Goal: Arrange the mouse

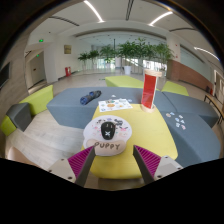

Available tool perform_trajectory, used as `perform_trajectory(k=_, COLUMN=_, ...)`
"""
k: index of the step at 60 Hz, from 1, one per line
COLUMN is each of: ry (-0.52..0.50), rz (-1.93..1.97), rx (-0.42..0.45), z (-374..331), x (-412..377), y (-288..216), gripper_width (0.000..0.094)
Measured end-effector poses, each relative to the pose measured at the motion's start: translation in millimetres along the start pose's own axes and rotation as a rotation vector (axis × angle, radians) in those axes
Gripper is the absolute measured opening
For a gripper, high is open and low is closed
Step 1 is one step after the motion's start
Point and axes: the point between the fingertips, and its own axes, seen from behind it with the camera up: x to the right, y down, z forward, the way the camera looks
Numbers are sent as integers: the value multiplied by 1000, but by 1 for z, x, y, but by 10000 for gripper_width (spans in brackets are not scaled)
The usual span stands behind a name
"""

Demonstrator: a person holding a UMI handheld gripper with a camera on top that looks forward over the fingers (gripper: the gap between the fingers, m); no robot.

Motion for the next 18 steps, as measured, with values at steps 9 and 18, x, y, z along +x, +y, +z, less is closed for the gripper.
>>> perform_trajectory(k=9, ry=36, rz=-63, rx=40, z=-3, x=29, y=5, gripper_width=835)
perform_trajectory(k=18, ry=29, rz=16, rx=62, z=2, x=45, y=8, gripper_width=834)
